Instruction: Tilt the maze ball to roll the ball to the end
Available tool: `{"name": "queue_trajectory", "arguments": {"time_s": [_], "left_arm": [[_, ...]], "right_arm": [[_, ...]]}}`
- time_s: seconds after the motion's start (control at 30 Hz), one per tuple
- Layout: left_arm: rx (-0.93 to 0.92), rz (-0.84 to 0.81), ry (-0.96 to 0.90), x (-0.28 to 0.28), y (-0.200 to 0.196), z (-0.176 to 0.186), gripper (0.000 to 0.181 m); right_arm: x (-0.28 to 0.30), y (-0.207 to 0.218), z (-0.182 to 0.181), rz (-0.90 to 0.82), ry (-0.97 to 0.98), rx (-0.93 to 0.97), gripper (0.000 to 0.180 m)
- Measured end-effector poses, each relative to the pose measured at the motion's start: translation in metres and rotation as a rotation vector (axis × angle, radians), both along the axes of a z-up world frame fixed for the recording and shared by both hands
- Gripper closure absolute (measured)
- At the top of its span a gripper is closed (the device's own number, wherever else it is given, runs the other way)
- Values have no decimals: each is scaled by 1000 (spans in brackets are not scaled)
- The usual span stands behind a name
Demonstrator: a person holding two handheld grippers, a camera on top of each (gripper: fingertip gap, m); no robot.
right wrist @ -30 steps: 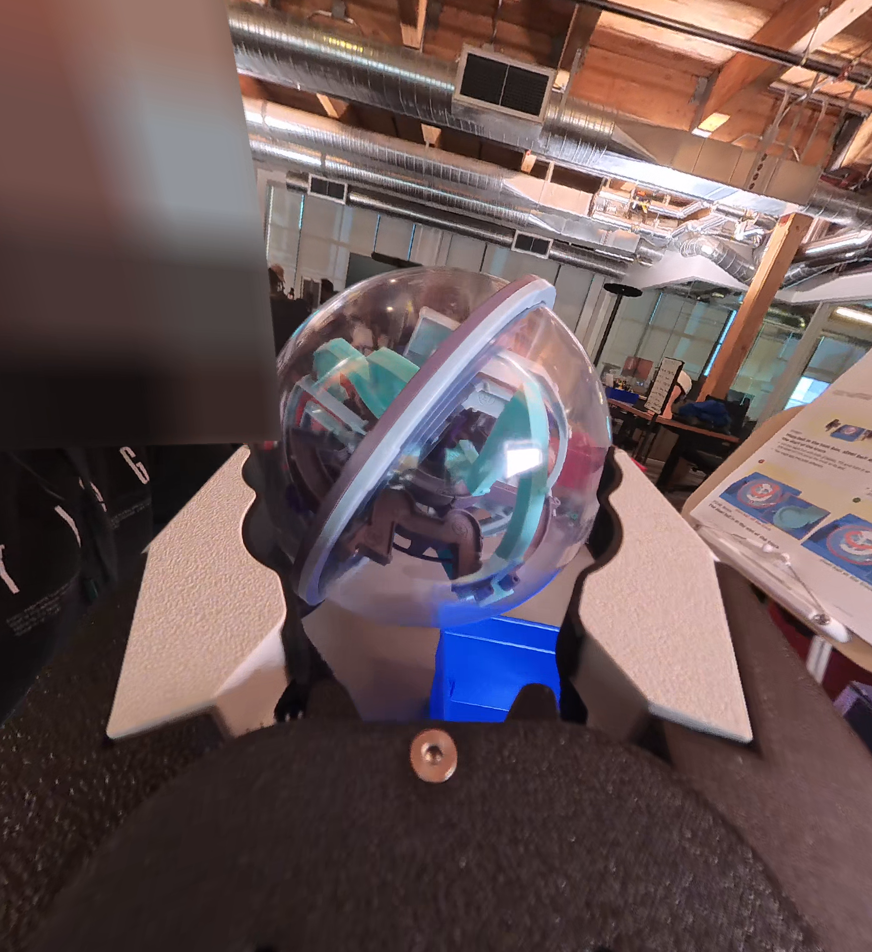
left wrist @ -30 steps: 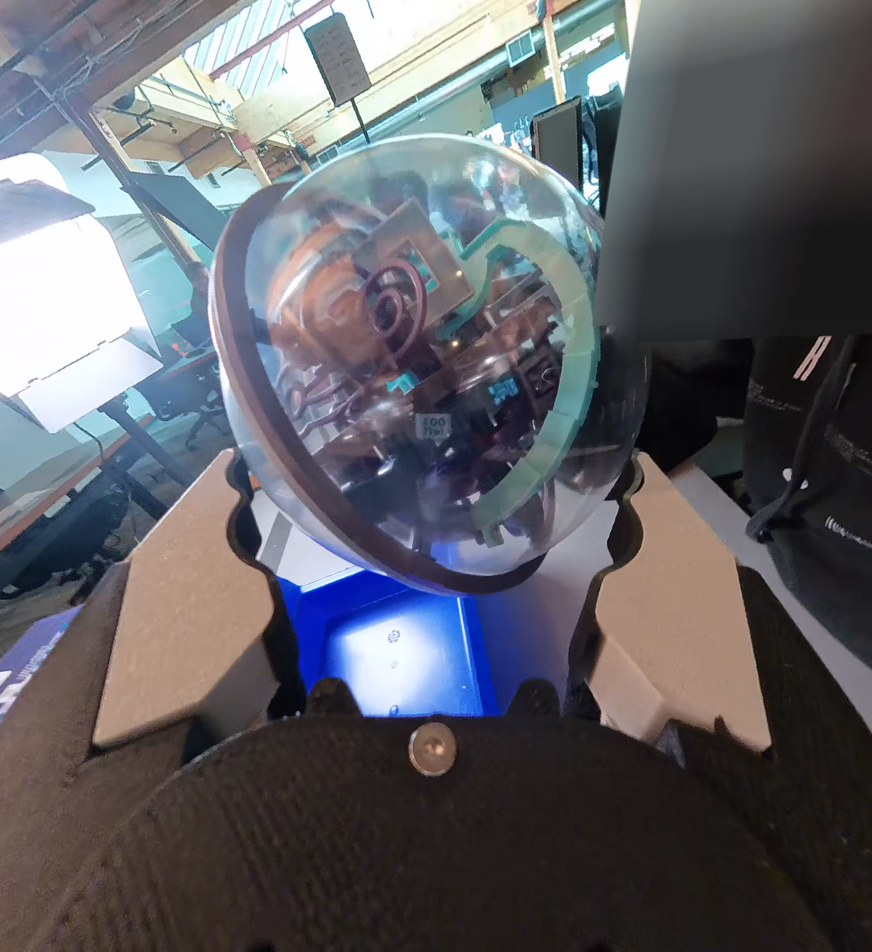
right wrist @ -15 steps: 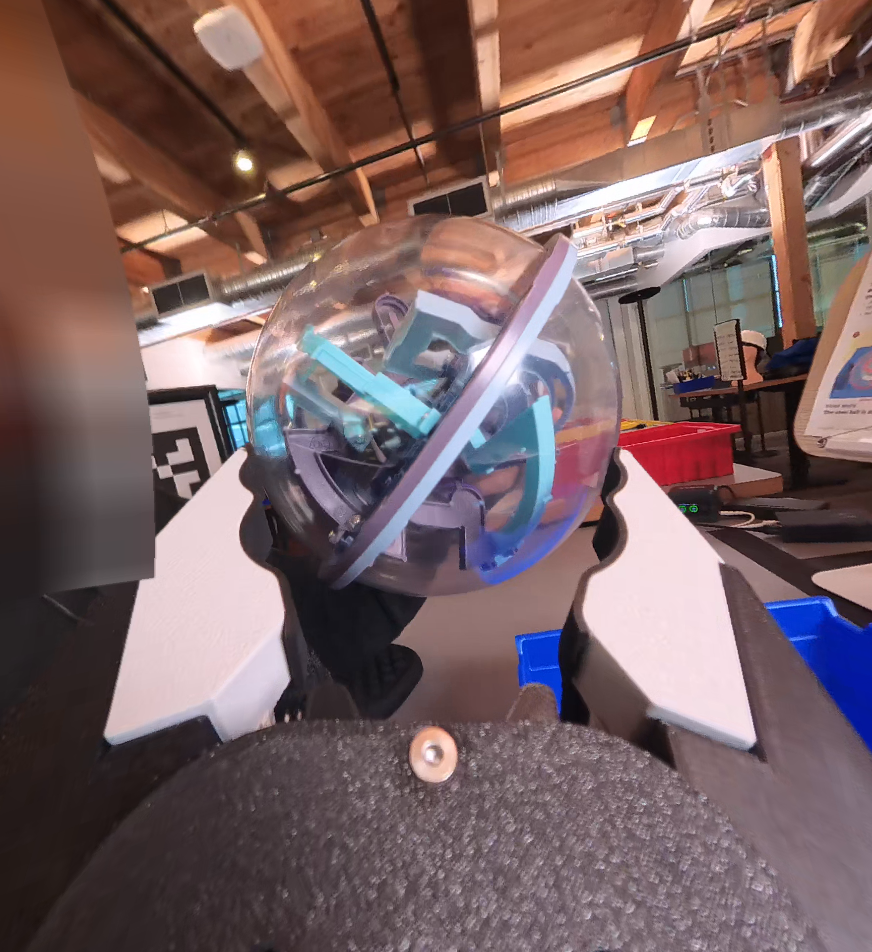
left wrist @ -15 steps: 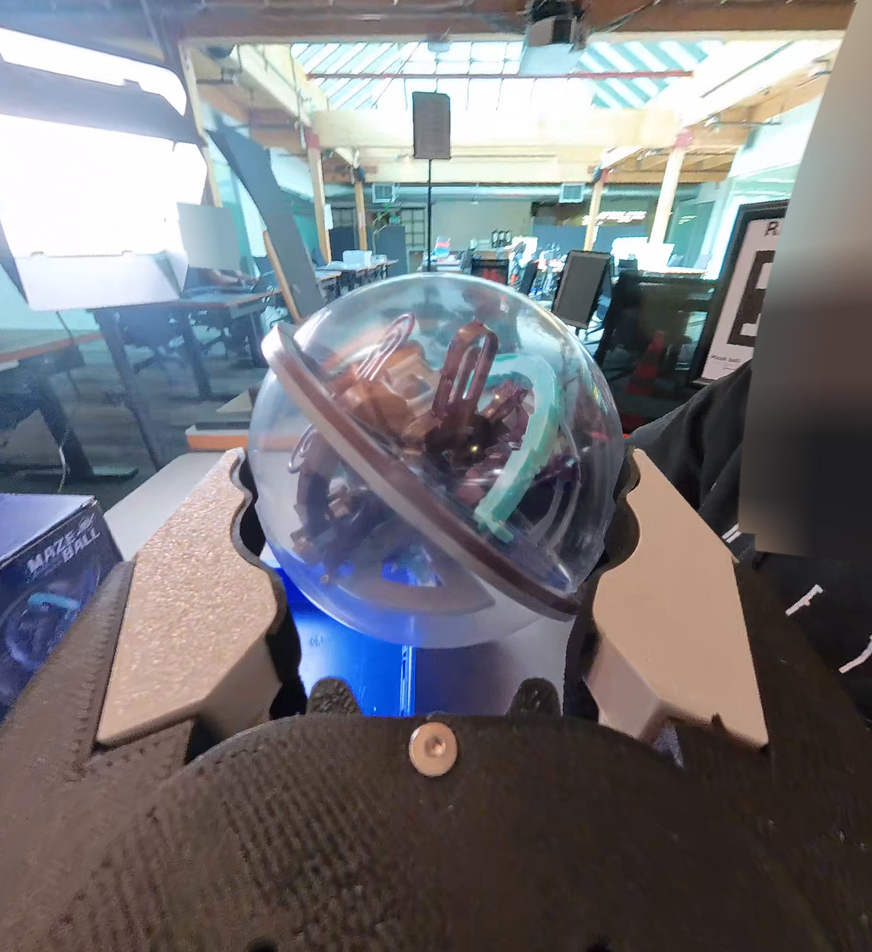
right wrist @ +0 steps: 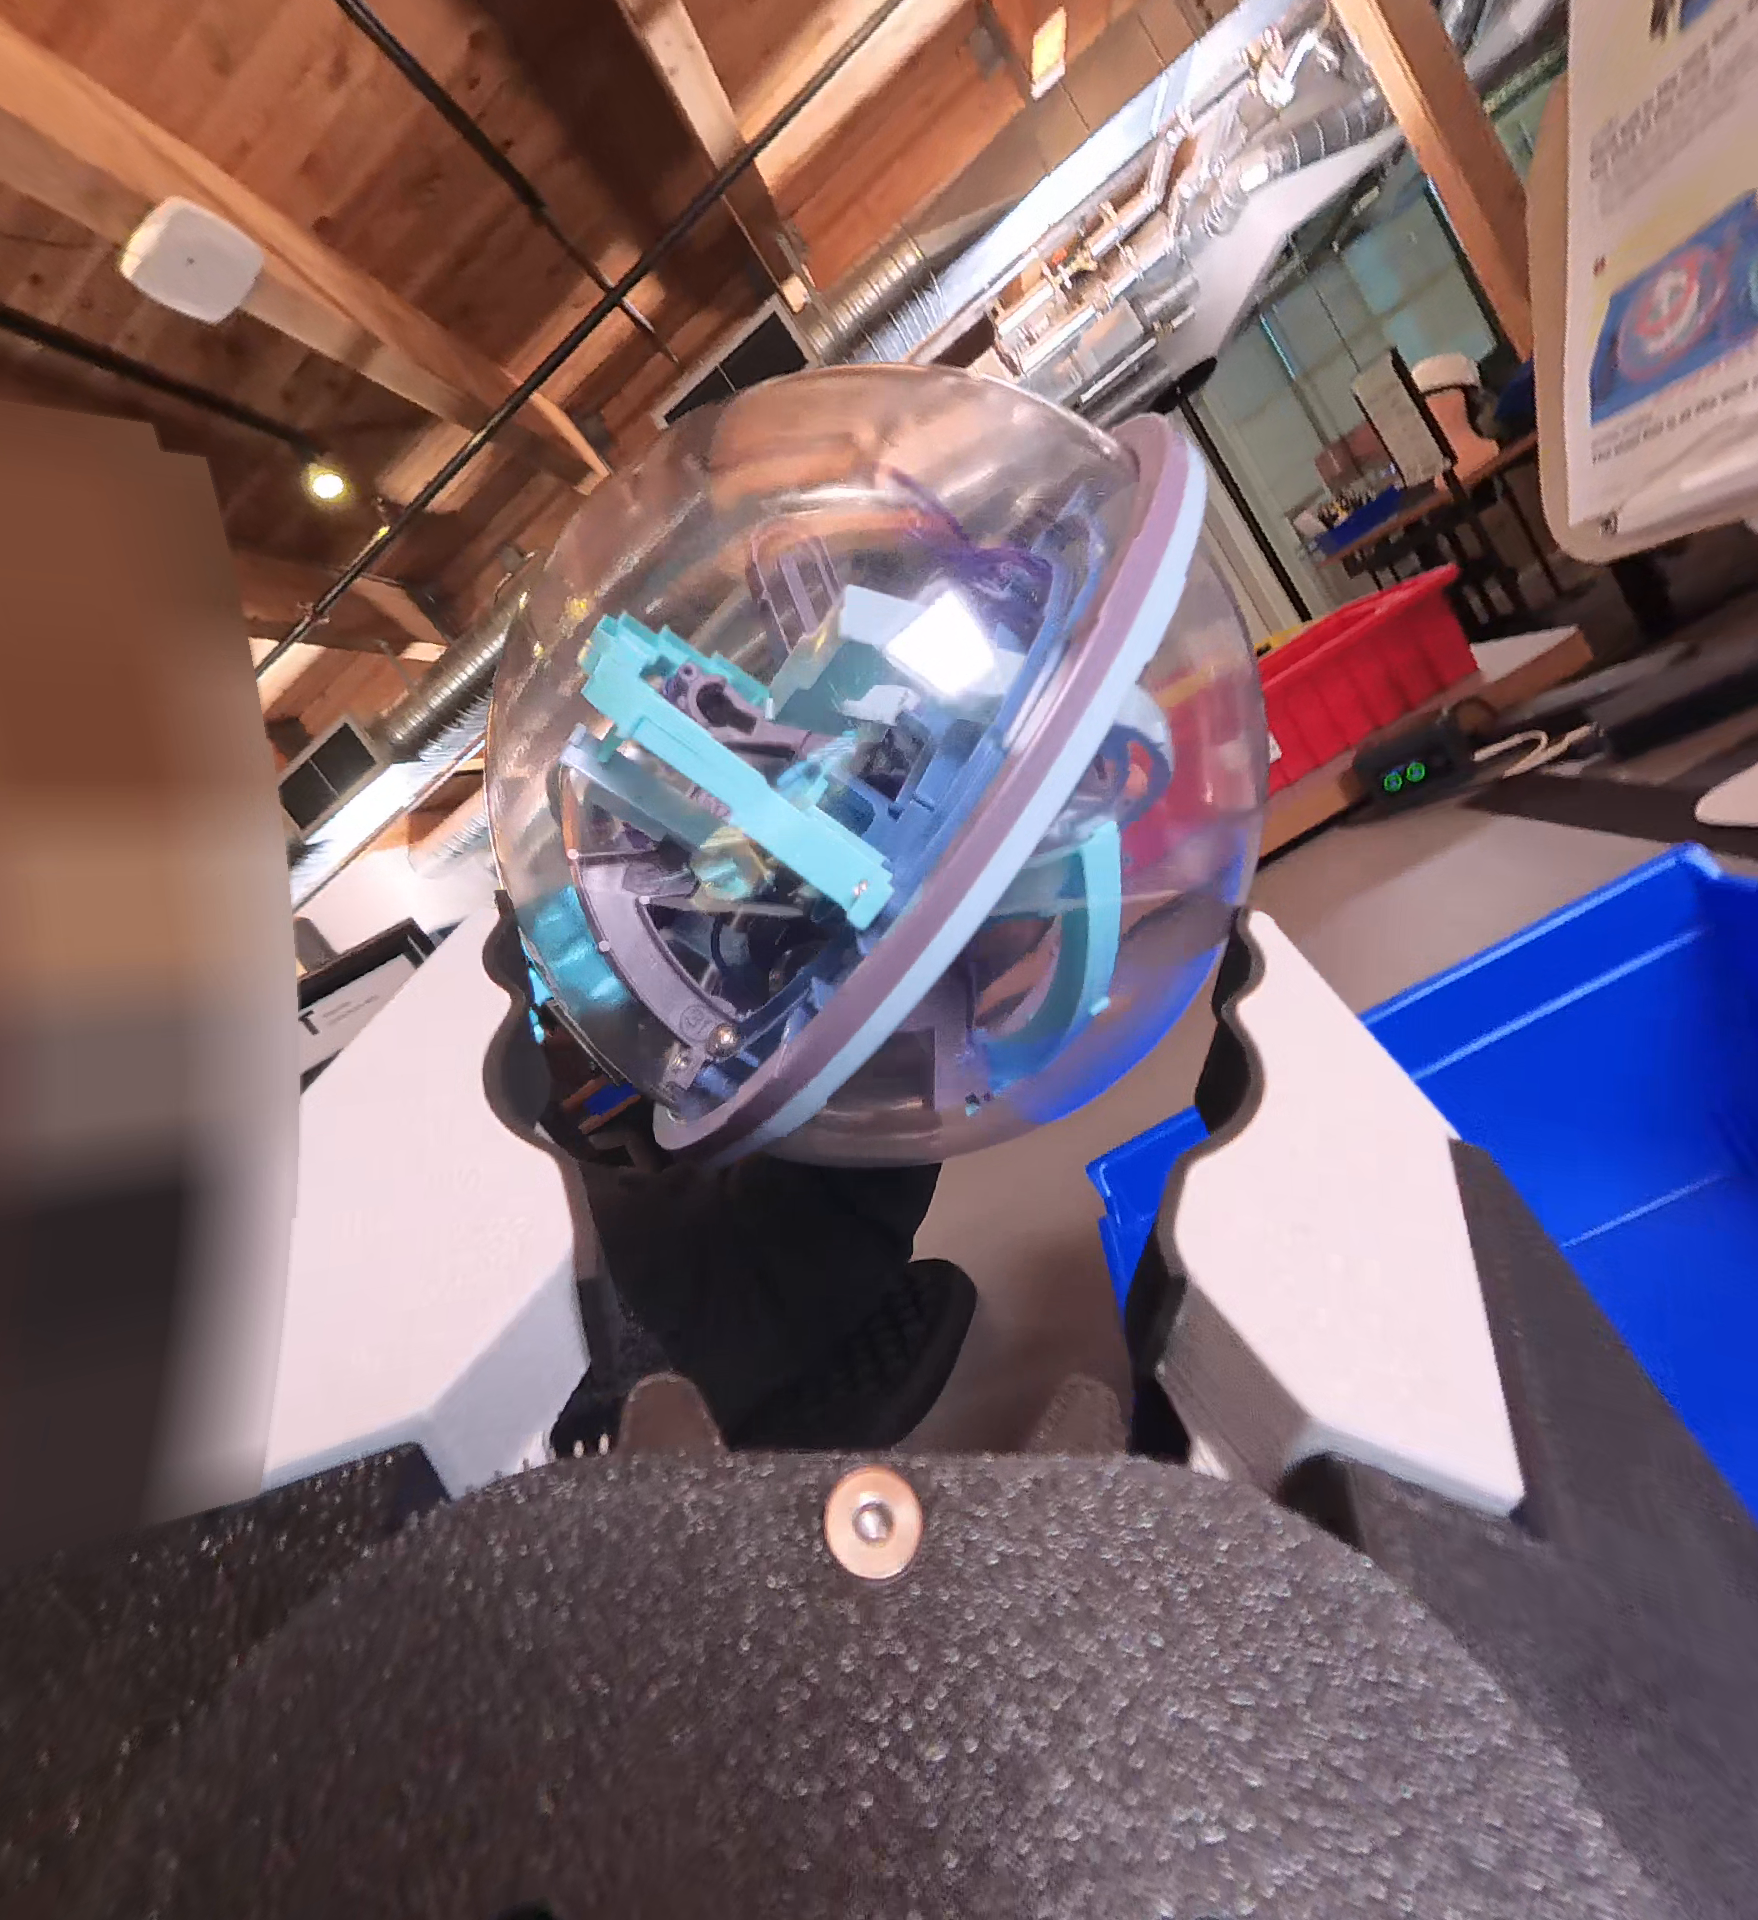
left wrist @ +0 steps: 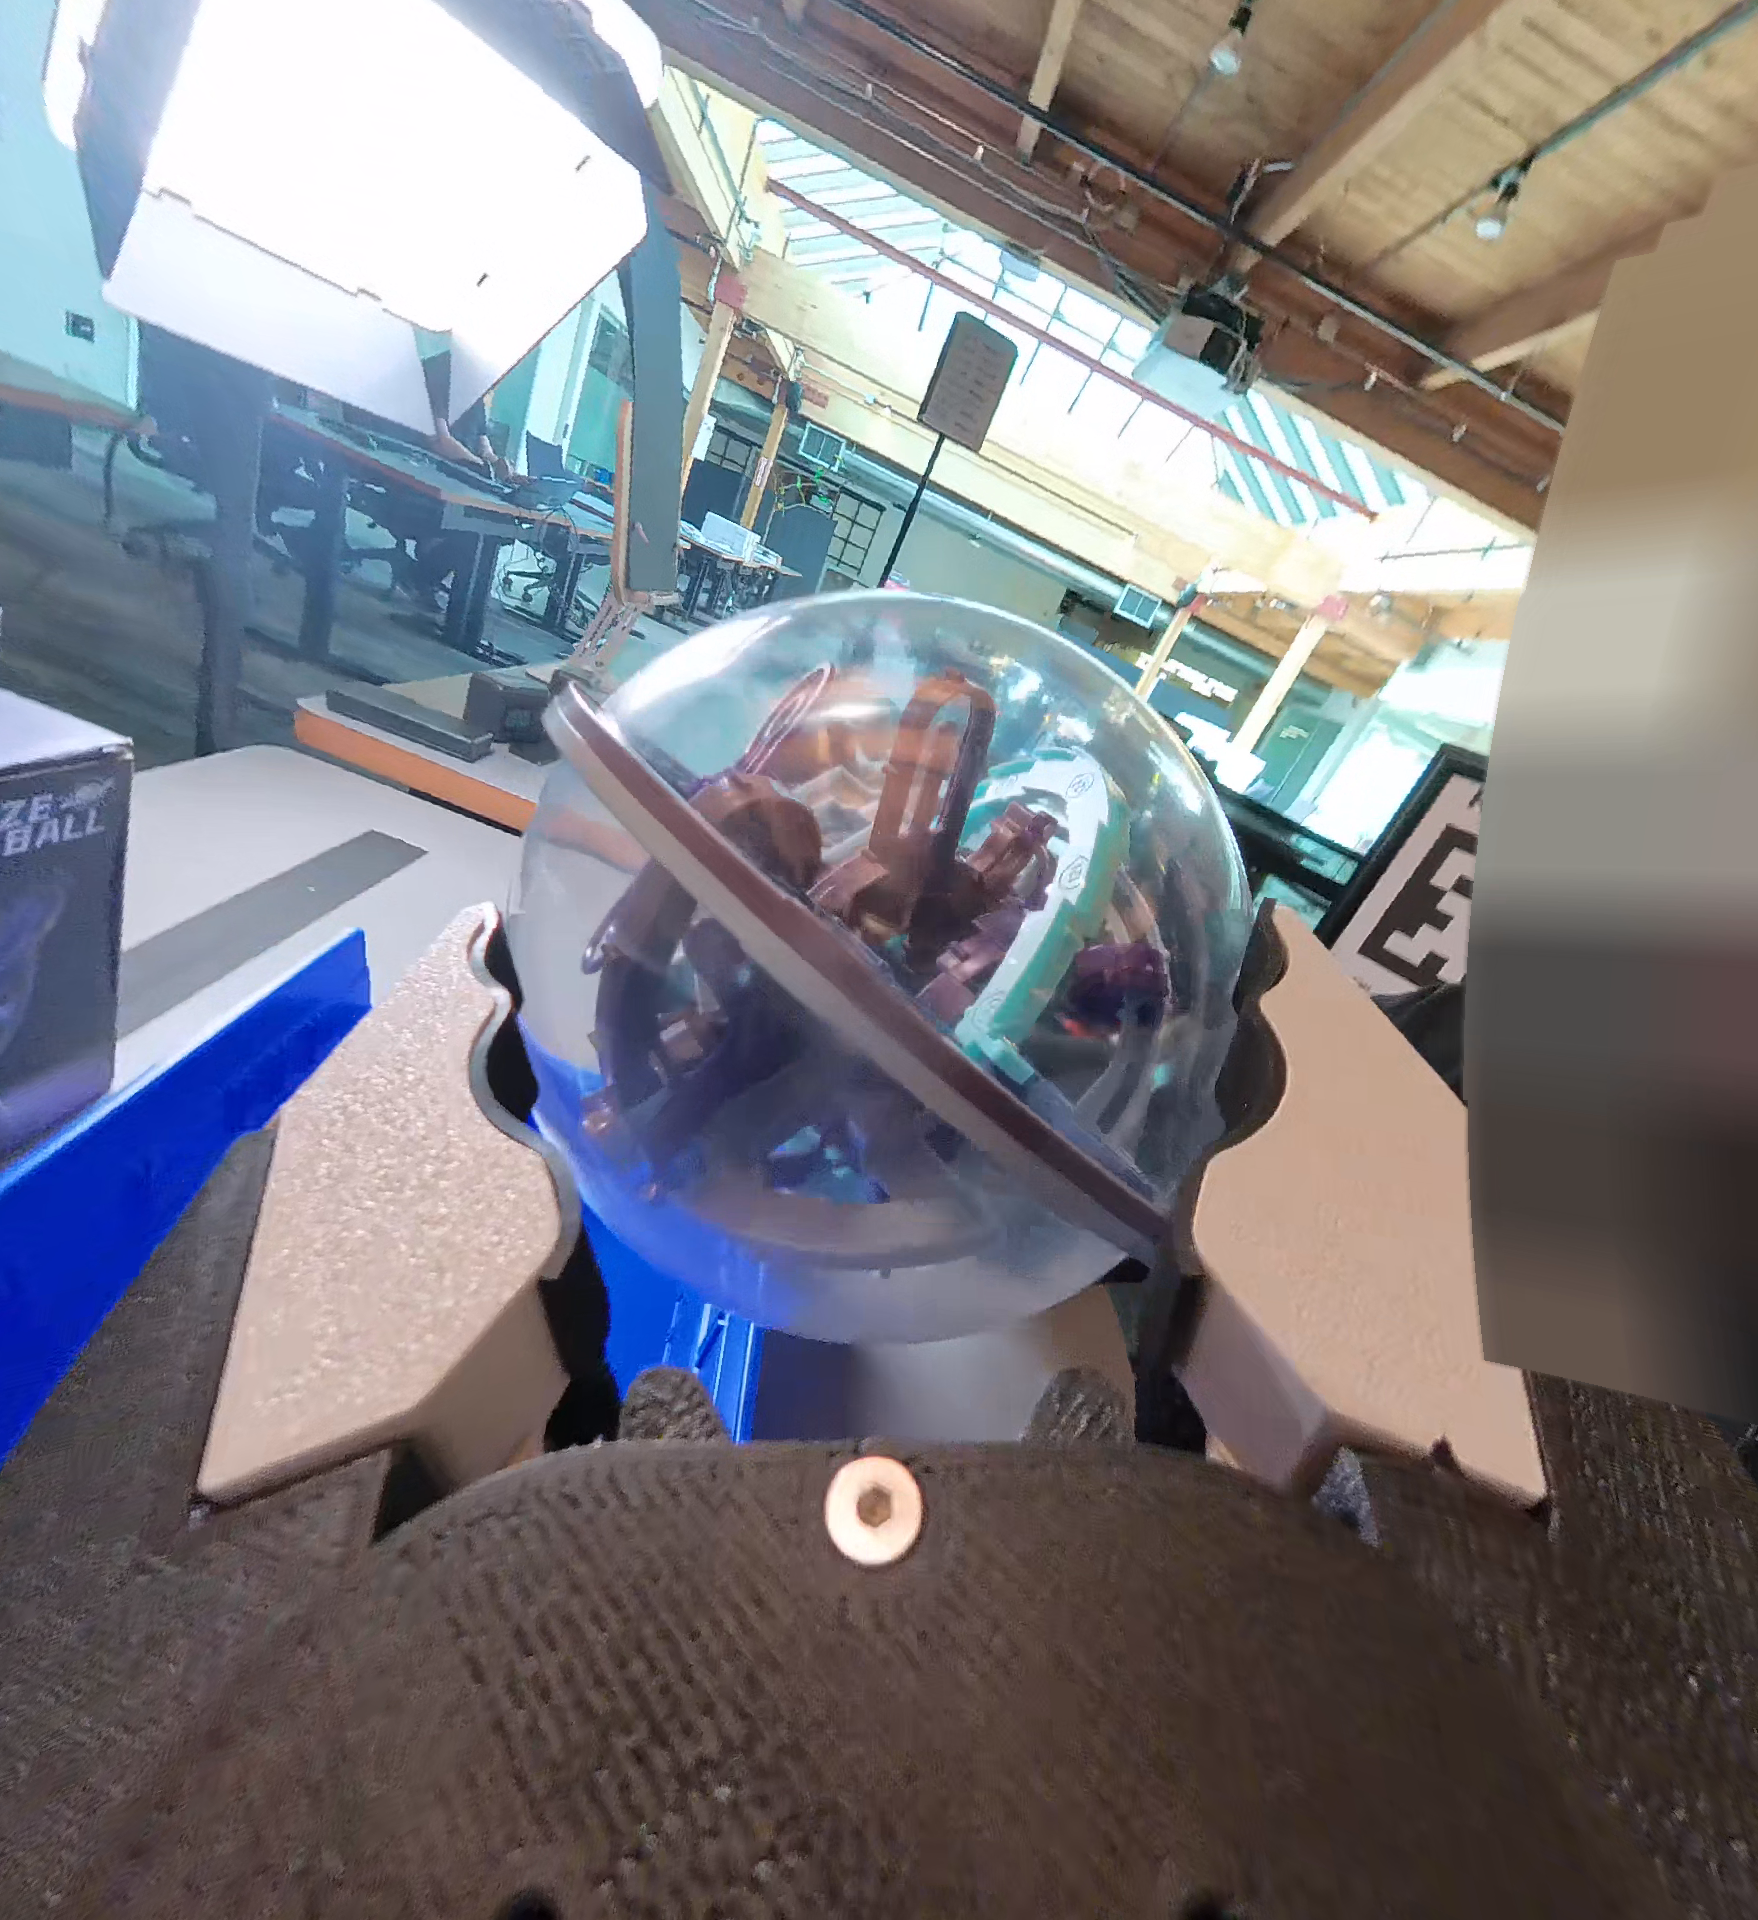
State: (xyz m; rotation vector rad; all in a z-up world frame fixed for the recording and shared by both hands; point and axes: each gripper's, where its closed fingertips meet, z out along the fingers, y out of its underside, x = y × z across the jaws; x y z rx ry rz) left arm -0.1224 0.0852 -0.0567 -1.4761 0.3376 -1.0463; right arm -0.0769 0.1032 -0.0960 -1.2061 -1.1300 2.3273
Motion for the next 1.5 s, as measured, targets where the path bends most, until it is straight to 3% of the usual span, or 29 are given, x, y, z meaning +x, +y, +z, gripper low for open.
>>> {"name": "queue_trajectory", "arguments": {"time_s": [0.63, 1.5], "left_arm": [[-110, 50, -89, -15, 20, -11, 64], [28, 79, 84, 6, 6, 9, 63]], "right_arm": [[-5, -1, -27, 53, -221, -255, 49], [6, -6, -14, 79, -59, -125, 49]]}}
